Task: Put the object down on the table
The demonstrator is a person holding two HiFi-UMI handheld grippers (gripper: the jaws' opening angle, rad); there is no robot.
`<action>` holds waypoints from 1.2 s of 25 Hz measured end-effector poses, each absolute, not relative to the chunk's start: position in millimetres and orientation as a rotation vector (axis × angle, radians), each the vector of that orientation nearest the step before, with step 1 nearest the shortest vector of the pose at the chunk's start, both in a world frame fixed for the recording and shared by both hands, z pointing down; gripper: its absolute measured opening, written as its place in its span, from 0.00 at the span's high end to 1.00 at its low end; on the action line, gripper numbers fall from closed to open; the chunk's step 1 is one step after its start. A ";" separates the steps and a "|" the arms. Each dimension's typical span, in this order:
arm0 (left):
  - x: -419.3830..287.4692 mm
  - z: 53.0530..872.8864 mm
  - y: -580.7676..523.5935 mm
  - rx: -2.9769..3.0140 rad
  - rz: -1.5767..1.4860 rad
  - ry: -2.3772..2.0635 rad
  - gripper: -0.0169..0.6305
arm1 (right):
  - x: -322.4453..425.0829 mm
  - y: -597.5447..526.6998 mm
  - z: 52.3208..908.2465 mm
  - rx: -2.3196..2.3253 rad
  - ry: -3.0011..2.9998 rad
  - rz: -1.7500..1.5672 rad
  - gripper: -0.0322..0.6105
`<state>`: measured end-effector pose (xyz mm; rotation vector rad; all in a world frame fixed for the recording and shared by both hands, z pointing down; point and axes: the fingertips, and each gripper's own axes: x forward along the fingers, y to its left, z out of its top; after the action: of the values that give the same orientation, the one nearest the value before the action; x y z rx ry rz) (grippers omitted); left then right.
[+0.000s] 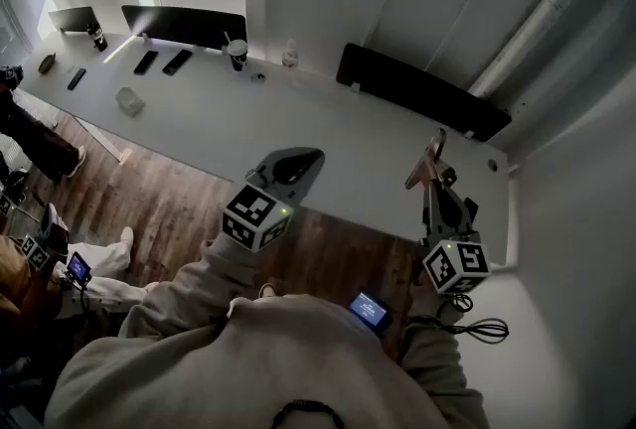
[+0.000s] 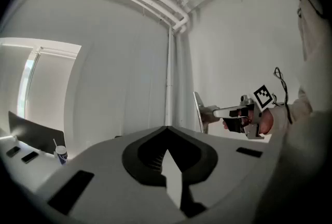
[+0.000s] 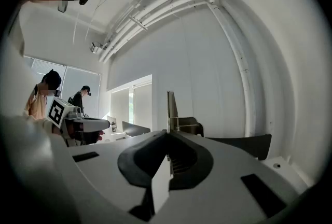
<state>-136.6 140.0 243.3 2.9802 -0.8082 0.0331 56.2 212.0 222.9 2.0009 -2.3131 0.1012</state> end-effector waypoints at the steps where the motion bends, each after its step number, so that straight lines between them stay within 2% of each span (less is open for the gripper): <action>1: -134.7 244.1 139.6 2.980 0.032 -0.799 0.97 | 55.2 208.8 222.8 2.005 -2.323 0.110 0.92; 18: -141.6 258.5 127.7 2.966 0.023 -0.811 0.97 | 62.3 203.8 221.0 2.063 -2.382 0.123 0.92; 30: -87.8 260.3 133.1 2.989 0.048 -0.833 0.97 | 110.6 215.7 243.0 2.062 -2.375 0.169 0.92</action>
<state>-87.8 133.1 260.3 2.9894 -0.8334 0.0480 110.6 215.7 243.0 2.0620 -2.3745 0.1694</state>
